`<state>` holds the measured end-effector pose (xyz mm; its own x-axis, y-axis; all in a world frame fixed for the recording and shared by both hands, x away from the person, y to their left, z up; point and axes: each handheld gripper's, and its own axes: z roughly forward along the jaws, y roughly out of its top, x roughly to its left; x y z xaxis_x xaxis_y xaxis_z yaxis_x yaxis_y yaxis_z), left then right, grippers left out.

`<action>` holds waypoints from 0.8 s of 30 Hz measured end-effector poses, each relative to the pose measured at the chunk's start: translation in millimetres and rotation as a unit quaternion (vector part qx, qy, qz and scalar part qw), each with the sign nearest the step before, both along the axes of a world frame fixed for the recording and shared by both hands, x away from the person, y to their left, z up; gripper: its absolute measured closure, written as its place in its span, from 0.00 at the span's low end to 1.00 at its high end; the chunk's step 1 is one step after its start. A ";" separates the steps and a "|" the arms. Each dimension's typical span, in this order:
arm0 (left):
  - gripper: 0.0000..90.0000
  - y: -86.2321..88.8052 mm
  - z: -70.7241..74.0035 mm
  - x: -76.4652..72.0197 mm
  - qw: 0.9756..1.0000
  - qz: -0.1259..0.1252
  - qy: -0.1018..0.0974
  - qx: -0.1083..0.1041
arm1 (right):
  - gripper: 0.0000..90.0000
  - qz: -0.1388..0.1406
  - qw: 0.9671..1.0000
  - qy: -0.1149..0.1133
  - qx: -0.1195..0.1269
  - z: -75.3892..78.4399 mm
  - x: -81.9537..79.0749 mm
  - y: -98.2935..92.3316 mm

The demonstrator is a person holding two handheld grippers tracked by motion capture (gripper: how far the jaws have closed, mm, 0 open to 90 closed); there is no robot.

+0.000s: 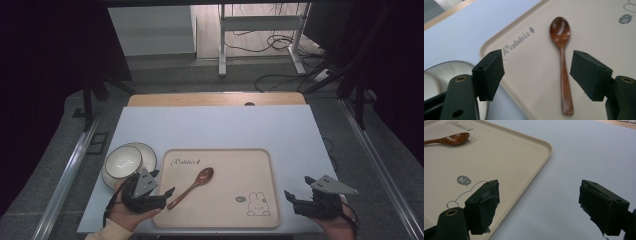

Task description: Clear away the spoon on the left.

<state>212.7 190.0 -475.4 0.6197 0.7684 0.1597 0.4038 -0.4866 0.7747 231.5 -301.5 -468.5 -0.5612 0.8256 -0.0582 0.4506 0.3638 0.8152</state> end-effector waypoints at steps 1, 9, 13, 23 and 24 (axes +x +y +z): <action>0.30 3.9 0.9 -0.6 1.000 0.004 -0.002 0.001 | 0.19 -0.002 1.000 0.001 0.001 -0.3 -0.1 -1.3; 0.30 31.3 -0.3 -3.0 0.999 0.045 -0.013 -0.004 | 0.19 -0.017 1.000 0.004 0.005 -3.0 3.5 -9.4; 0.30 35.7 -1.3 -2.1 0.999 0.049 -0.010 -0.003 | 0.19 -0.011 1.000 0.005 0.002 -4.3 6.4 -6.3; 0.29 33.3 -2.5 0.0 0.999 0.046 -0.008 0.001 | 0.19 -0.006 1.000 0.002 0.005 -5.3 5.6 -6.8; 0.29 32.7 -2.3 0.0 0.999 0.047 -0.009 -0.001 | 0.19 -0.006 1.000 0.001 0.007 -5.1 5.4 -6.8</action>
